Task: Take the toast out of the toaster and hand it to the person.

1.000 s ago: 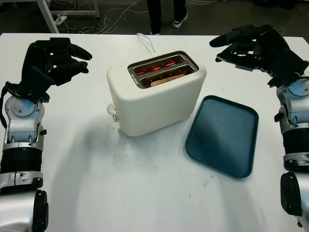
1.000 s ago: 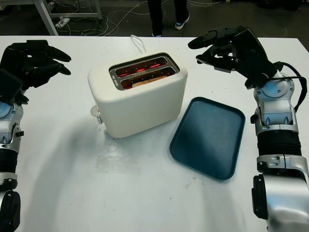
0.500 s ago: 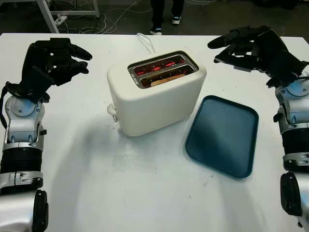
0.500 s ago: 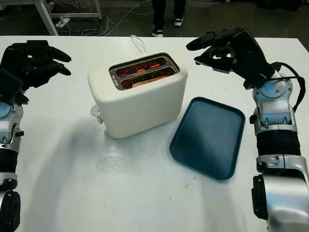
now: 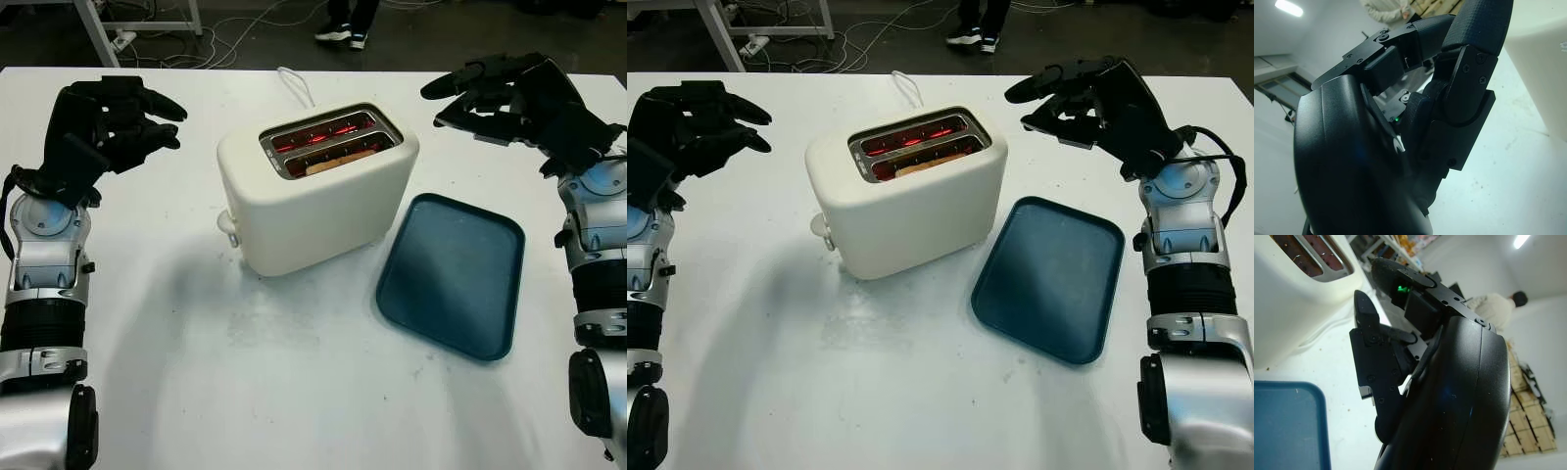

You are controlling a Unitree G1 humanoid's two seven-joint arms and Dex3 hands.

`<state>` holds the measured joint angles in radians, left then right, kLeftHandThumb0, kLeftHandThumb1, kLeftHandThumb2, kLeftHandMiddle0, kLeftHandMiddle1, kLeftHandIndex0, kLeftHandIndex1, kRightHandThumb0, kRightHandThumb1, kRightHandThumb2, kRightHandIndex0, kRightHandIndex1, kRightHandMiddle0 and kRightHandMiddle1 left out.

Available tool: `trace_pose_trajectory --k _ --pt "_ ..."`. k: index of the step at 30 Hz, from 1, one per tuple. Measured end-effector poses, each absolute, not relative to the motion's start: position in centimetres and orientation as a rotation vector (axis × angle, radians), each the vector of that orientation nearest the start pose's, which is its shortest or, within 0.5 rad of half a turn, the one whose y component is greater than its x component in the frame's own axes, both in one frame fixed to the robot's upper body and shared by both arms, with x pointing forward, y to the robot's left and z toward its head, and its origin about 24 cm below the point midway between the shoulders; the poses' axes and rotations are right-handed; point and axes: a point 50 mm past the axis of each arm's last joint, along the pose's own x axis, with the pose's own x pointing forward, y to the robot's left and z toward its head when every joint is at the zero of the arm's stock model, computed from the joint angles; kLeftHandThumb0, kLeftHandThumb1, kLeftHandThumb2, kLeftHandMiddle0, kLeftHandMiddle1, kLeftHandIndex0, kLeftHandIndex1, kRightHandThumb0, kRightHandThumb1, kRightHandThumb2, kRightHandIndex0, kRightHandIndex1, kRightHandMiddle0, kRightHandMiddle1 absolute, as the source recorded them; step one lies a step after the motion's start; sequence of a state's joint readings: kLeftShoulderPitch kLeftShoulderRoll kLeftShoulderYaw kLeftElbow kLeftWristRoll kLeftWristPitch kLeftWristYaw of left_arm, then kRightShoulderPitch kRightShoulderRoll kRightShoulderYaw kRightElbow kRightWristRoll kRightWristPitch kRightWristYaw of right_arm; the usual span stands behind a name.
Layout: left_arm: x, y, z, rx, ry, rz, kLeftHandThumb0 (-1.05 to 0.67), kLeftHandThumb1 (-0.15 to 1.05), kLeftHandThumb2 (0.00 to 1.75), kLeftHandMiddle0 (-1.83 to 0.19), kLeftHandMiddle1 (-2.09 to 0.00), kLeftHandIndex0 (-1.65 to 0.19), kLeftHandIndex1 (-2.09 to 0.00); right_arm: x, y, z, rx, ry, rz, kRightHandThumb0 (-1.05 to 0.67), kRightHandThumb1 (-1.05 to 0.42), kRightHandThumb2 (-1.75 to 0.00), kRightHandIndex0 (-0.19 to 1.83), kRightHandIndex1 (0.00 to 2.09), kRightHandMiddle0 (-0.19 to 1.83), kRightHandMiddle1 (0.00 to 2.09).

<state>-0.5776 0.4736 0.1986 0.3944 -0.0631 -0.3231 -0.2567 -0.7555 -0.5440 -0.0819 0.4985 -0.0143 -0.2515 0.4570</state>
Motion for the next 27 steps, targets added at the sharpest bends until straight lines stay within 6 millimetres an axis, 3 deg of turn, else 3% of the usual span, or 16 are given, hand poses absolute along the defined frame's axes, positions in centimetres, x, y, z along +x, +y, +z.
trace_pose_trajectory --k 8,11,16,27 --pt "33.54 24.84 19.12 0.399 -0.517 -0.062 -1.05 0.92 0.15 -1.09 -0.77 -1.01 -0.64 35.98 -22.67 21.62 -0.597 -0.421 0.301 -0.19 -0.92 -0.06 0.81 0.75 0.90 0.20" --pt "33.54 24.75 19.18 0.418 -0.510 -0.049 -1.05 0.92 0.19 -0.92 -0.98 -0.80 -0.92 35.96 -22.64 21.57 -0.610 -0.430 0.305 -0.24 -0.90 -0.03 0.76 0.71 0.86 0.16" --pt "33.49 24.50 19.34 0.440 -0.489 -0.045 -1.05 0.92 0.19 -0.71 -1.19 -0.58 -1.16 35.98 -22.67 21.51 -0.607 -0.425 0.307 -0.27 -0.88 0.00 0.63 0.61 0.80 0.11" --pt "33.50 24.52 19.20 0.441 -0.469 -0.044 -1.05 0.92 0.20 -0.68 -1.23 -0.55 -1.21 36.06 -22.74 21.42 -0.599 -0.406 0.302 -0.26 -0.87 0.00 0.59 0.52 0.76 0.07"
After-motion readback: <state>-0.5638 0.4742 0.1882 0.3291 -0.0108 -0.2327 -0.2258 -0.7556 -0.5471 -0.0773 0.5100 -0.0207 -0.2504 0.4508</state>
